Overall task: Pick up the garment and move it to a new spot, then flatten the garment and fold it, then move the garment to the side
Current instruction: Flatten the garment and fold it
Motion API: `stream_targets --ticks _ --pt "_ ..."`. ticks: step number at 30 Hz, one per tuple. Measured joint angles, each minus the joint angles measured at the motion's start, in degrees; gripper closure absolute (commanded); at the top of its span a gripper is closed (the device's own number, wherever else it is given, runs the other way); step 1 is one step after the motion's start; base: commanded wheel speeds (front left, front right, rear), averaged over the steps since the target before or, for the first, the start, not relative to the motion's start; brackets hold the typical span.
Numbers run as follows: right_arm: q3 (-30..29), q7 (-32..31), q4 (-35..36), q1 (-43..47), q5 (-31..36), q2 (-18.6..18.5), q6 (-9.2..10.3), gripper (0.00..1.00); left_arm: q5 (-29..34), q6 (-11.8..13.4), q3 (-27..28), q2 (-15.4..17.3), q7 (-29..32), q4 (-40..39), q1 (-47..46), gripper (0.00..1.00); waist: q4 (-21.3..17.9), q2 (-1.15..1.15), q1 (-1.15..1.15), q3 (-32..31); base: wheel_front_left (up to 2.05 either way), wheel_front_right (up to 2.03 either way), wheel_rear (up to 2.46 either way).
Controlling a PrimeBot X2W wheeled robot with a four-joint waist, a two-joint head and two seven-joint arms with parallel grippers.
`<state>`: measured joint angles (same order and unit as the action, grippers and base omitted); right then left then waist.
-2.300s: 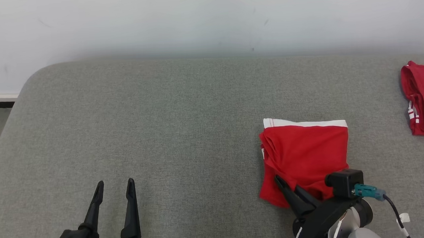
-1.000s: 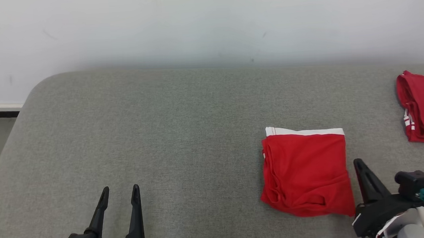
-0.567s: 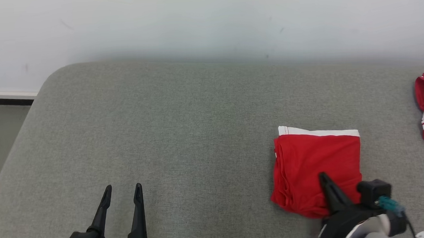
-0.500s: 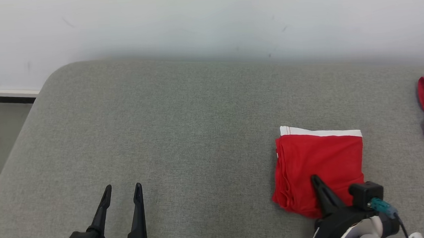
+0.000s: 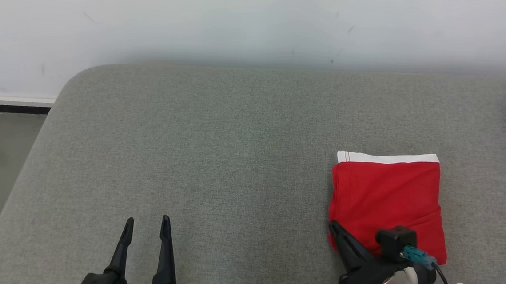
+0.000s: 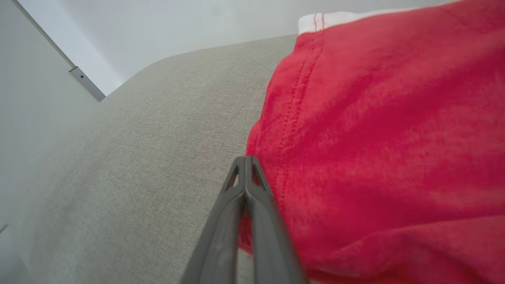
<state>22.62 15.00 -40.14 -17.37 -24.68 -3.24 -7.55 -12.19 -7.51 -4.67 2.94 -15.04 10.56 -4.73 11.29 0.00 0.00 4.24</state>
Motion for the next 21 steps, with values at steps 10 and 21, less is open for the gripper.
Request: stream_targets --ticks 10,21 --pt "-2.4 0.0 9.2 -0.1 0.2 -1.4 0.00 1.00 0.0 0.0 0.8 0.0 0.0 -0.3 0.1 0.00 -2.7 0.00 0.00 -0.7 0.00 0.00 0.00" --pt "-9.9 0.1 18.9 3.5 3.1 -5.7 0.00 1.00 0.6 0.0 2.9 0.0 0.0 -0.9 1.2 0.00 -8.5 0.00 0.00 -1.8 0.00 0.00 0.00"
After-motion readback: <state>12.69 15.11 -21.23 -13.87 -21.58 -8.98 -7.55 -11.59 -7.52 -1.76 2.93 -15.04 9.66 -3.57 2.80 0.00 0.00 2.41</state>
